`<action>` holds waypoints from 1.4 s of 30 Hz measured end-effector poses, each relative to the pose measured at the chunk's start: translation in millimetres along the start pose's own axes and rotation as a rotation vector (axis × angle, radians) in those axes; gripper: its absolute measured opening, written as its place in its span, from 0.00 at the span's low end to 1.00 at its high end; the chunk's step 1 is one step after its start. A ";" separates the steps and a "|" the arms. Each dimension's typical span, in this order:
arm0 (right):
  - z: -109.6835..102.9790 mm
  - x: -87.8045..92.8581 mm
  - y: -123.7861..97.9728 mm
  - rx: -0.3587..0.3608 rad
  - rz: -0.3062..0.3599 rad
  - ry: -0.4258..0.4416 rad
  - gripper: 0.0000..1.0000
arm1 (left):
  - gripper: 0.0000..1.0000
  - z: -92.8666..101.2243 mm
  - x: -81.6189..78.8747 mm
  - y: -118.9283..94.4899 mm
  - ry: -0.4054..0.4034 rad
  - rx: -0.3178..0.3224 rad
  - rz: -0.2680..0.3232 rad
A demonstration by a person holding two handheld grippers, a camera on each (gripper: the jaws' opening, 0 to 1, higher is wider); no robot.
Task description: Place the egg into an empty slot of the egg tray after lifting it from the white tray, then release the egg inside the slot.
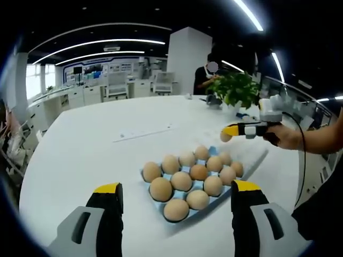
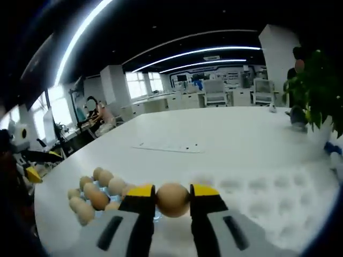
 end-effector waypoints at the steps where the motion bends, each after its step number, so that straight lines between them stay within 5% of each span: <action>1: -1.1 2.5 4.0 -0.001 -0.010 -0.004 0.25 | 0.82 0.0 -0.1 0.2 0.001 0.001 0.001; 6: -13.5 9.8 15.6 -0.062 -0.041 -0.034 0.25 | 0.82 -0.8 0.6 0.5 0.000 0.000 0.000; 11: -28.3 15.9 25.0 -0.123 -0.078 -0.151 0.25 | 0.82 -2.5 2.1 -0.3 -0.006 -0.006 -0.003; 23: -27.6 30.1 35.4 -0.161 -0.134 -0.175 0.25 | 0.82 -5.3 3.5 -2.3 -0.015 -0.016 -0.005; 29: -22.0 32.8 39.3 -0.160 -0.140 -0.085 0.25 | 0.82 -3.9 3.1 -1.3 -0.013 -0.014 -0.005; 42: -22.0 33.0 39.2 -0.168 -0.127 -0.057 0.25 | 0.82 -2.9 3.3 -0.5 -0.011 -0.015 -0.008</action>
Point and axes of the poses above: the point that each gripper's makers call its tool centre point, and the gripper's own axes: y roughly forward along the fingers, z roughly to its right, x roughly out of its underside, the point moved 4 cm from there along -y, roughly backward along the fingers, and after that the axes turned 4 degrees about -y, right-handed, at the moved point
